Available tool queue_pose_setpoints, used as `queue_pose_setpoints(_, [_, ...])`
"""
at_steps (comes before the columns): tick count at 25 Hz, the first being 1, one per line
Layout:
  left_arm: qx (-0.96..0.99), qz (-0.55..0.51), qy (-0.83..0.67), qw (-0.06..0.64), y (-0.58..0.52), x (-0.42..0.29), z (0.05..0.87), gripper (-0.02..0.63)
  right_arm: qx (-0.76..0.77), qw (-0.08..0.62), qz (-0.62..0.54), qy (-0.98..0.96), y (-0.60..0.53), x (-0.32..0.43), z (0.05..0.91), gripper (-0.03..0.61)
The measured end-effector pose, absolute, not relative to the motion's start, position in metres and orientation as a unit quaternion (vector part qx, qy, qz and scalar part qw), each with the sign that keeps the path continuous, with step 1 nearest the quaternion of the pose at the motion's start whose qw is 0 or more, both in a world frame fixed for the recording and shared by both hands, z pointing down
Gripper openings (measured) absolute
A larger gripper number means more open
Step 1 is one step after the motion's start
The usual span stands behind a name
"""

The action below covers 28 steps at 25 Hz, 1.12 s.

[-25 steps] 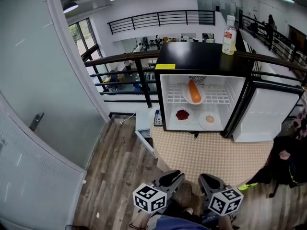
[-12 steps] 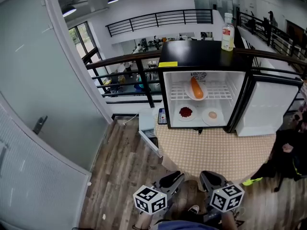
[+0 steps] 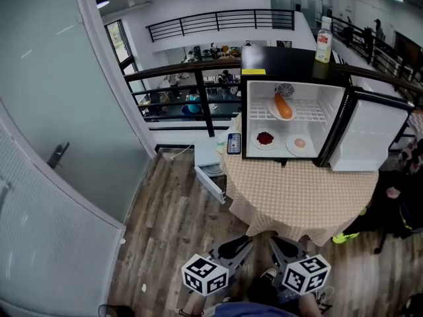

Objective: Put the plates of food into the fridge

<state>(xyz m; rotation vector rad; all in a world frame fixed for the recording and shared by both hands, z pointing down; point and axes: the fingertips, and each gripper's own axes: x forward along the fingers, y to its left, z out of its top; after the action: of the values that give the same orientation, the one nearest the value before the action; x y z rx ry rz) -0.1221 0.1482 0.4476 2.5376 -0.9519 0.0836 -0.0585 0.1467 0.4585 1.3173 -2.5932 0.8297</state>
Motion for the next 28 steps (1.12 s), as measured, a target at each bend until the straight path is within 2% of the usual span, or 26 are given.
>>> queue_pose_setpoints(8, [0.927, 0.064, -0.312, 0.196, 0.223, -0.13, 0.456, 0.089, 0.447, 0.055, 0.281, -0.848, 0.223, -0.073, 0.475, 0.031])
queue_pose_setpoints(16, [0.929, 0.051, -0.307, 0.201, 0.275, -0.141, 0.455, 0.09, 0.449, 0.048, 0.289, -0.844, 0.277, -0.085, 0.478, 0.031])
queue_pose_setpoints(28, [0.934, 0.054, -0.297, 0.19, 0.303, -0.136, 0.455, 0.09, 0.453, 0.056, 0.28, -0.845, 0.307, -0.082, 0.483, 0.031])
